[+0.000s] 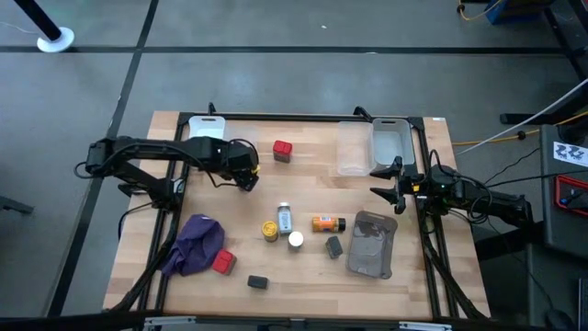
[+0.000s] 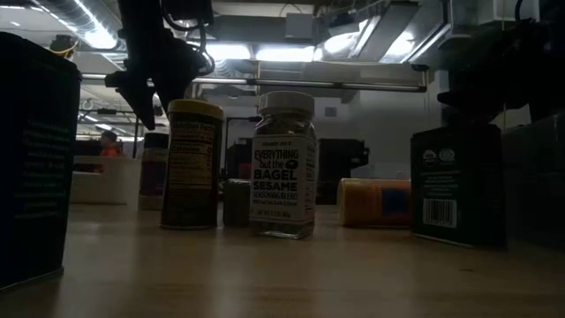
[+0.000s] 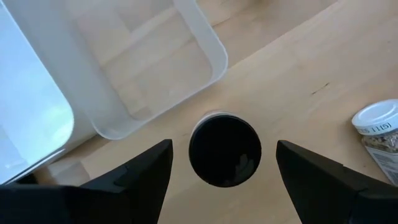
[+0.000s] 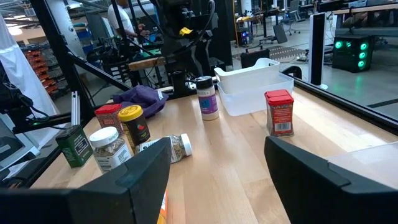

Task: Sort spices by type
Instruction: Put the left black seasoning bottle into the left transparent bin

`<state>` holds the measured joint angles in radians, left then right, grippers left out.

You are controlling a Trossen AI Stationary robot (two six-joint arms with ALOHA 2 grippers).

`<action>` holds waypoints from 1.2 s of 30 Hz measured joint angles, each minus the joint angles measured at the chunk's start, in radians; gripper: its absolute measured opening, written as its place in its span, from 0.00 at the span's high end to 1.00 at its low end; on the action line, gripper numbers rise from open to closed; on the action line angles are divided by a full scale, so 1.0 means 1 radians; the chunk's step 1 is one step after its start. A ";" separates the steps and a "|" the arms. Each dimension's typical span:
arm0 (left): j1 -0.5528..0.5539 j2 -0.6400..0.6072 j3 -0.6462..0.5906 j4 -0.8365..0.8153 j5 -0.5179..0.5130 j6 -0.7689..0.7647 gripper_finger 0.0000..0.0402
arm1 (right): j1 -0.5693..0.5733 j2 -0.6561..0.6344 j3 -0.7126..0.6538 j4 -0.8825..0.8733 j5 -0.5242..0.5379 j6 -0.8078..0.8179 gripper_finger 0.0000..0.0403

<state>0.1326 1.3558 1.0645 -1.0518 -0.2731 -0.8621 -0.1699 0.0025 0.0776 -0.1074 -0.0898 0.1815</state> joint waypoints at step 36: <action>0.001 -0.006 -0.021 0.116 0.046 -0.006 0.54 | 0.000 0.000 0.000 -0.008 0.000 0.000 0.36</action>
<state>0.1340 1.3499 1.0437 -0.9361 -0.2272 -0.8681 -0.1703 0.0024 0.0772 -0.1154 -0.0898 0.1812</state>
